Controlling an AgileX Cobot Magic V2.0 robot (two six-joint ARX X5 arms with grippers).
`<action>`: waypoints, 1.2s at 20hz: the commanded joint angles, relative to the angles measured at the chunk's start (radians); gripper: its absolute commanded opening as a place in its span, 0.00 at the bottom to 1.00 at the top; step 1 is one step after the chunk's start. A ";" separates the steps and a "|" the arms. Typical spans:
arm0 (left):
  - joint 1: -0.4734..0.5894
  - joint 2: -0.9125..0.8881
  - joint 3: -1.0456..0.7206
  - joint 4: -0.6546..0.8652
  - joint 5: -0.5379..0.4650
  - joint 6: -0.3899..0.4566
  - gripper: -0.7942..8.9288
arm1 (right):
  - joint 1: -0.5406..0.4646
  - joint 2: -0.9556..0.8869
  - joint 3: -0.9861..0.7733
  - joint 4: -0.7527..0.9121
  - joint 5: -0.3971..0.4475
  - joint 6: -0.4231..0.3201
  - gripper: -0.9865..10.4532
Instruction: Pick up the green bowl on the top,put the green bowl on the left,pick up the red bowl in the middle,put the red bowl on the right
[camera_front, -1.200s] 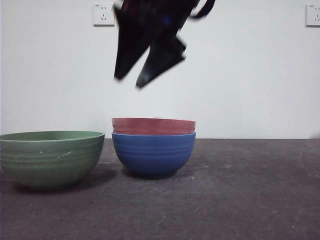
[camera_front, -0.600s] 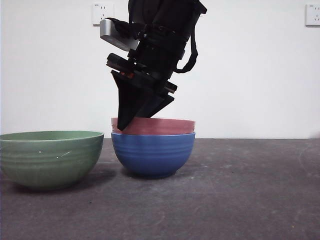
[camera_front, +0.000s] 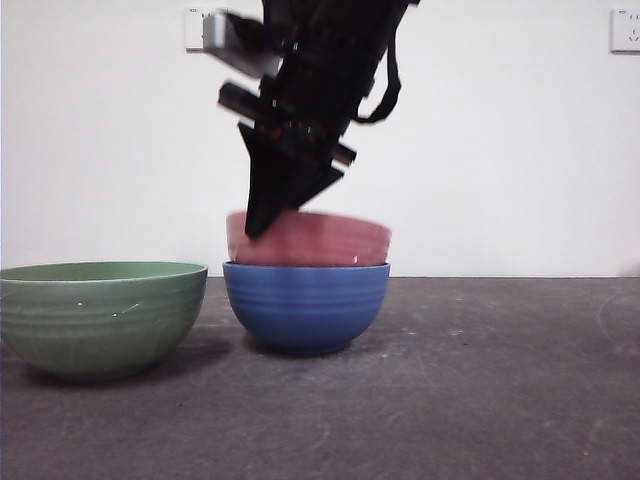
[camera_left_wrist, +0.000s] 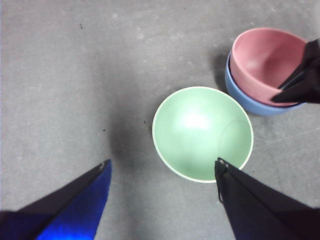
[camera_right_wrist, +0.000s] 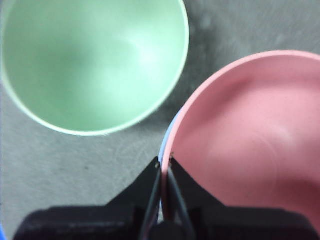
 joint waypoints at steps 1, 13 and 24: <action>0.002 0.000 -0.003 0.009 0.000 0.012 0.44 | 0.002 -0.055 -0.001 0.009 0.034 -0.006 0.08; 0.002 -0.001 -0.003 0.019 0.001 0.011 0.44 | -0.104 -0.453 -0.117 -0.380 0.476 0.299 0.08; 0.002 0.000 -0.003 0.019 0.002 0.008 0.44 | -0.092 -0.475 -0.585 0.134 0.301 0.417 0.08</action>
